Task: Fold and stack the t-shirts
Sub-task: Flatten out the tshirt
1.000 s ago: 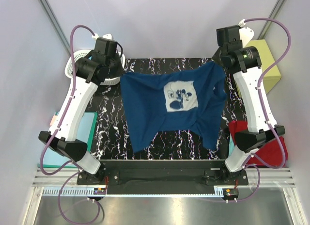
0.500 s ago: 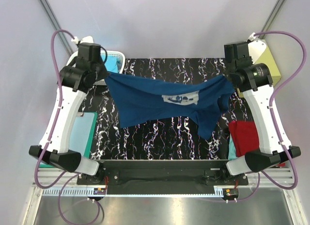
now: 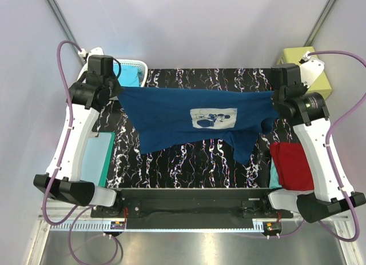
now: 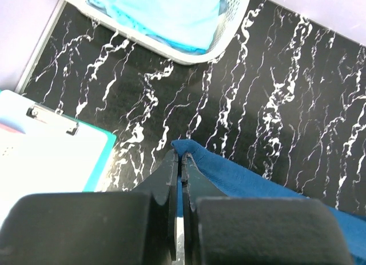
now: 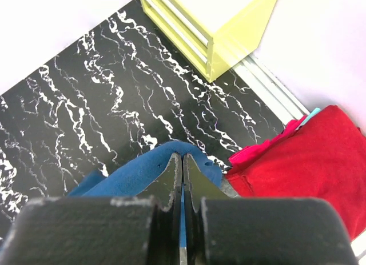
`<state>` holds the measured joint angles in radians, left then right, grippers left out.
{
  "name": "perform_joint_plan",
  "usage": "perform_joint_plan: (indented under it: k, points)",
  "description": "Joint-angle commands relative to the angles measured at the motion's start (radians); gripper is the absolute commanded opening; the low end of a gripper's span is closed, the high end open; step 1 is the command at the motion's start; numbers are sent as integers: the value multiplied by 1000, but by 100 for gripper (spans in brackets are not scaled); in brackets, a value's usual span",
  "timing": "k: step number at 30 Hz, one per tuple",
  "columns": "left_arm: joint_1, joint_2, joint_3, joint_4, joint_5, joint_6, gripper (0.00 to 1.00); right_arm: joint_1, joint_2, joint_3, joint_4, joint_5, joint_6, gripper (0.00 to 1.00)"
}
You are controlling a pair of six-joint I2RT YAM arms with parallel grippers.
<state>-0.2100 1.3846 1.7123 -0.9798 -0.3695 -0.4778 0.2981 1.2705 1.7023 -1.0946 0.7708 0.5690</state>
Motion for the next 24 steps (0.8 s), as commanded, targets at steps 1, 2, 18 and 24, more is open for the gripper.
perform_joint_plan:
  k: [1,2,18,24]
  points:
    - [15,88,95,59,-31,13,0,-10,32,-39,94,90,-26,0]
    - [21,135,131,59,-29,8,0,-10,42,-41,105,90,-26,0]
    - [46,534,391,179,58,19,0,-76,668,445,41,67,31,0]
    - [44,714,593,204,147,50,0,-111,966,827,-62,18,37,0]
